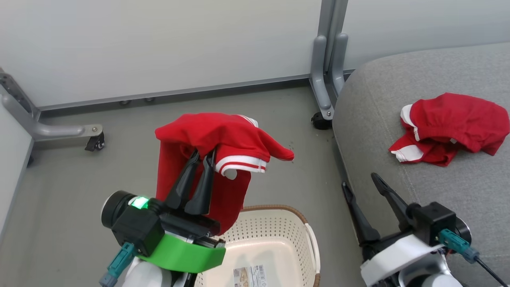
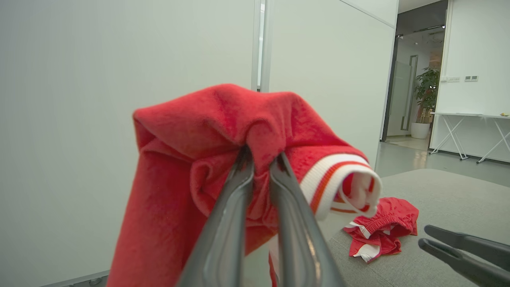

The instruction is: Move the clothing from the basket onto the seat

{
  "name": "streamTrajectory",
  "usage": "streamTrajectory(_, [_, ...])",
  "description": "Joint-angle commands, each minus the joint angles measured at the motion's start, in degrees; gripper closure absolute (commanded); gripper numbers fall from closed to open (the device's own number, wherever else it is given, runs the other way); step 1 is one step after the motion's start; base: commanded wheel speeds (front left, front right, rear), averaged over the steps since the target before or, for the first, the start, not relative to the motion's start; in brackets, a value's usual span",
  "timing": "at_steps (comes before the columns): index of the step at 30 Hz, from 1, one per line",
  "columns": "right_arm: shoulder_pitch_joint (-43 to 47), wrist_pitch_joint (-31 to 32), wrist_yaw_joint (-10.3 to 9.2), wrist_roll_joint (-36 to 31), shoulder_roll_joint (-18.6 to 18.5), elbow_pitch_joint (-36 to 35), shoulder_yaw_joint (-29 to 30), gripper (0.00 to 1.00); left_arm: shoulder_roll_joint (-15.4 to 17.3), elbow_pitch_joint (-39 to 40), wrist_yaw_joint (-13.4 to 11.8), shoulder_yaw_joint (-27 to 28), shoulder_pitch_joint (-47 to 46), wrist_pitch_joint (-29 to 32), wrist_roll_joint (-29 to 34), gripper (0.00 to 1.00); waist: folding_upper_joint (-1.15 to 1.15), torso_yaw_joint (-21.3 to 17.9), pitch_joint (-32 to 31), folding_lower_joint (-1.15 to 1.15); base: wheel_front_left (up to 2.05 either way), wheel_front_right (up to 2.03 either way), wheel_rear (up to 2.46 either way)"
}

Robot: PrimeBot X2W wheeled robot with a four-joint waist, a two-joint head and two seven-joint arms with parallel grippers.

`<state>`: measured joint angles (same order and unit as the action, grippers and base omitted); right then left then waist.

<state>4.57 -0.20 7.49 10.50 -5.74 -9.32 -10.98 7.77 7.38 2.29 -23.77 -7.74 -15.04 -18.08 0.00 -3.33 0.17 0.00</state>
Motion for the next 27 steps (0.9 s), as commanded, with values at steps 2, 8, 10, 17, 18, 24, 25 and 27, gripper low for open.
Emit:
streamTrajectory(2, [-2.6,0.0,0.00,1.0,-1.1,1.1,-2.0,0.00,-0.5,0.6,0.6,0.0,-1.6,-0.2,0.6,1.00,0.00,1.1,1.4,0.00,0.00,0.00,0.00])
streamTrajectory(8, [-9.7,-0.9,0.00,5.4,-3.6,6.4,-10.4,0.00,-1.4,0.4,1.8,-1.6,-3.1,-0.2,1.4,1.00,0.00,3.6,3.5,0.00,0.00,0.00,0.00])
streamTrajectory(10, [-12.5,-1.4,0.00,6.9,-4.2,9.0,-13.4,0.00,-1.8,0.3,2.1,-2.2,-3.5,-0.2,1.7,1.00,0.00,4.3,4.0,0.00,0.00,0.00,0.00])
streamTrajectory(17, [-21.7,-4.5,0.00,11.9,-4.8,18.3,-22.2,0.00,-2.5,-0.2,3.2,-4.3,-4.5,-0.2,2.3,1.00,0.00,6.6,4.8,0.00,0.00,0.00,0.00])
streamTrajectory(18, [-22.8,-4.9,0.00,12.2,-4.9,19.6,-22.9,0.00,-2.6,-0.2,3.2,-4.4,-4.5,-0.2,2.3,1.00,0.00,6.9,4.9,0.00,0.00,0.00,0.00])
streamTrajectory(24, [-28.6,-8.0,0.00,15.2,-4.4,26.9,-27.5,0.00,-3.1,0.4,3.7,-5.1,-5.0,-0.2,2.3,1.00,0.00,7.9,5.2,0.00,0.00,0.00,0.00])
streamTrajectory(25, [-29.3,-8.3,0.00,15.7,-4.3,27.8,-28.2,0.00,-3.2,0.5,3.8,-5.1,-5.0,-0.2,2.3,1.00,0.00,7.9,5.2,0.00,0.00,0.00,0.00])
streamTrajectory(27, [-30.9,-9.1,0.00,16.8,-3.9,29.6,-29.7,0.00,-3.3,0.6,3.8,-5.2,-4.9,-0.2,2.3,1.00,0.00,8.0,5.2,0.00,0.00,0.00,0.00])
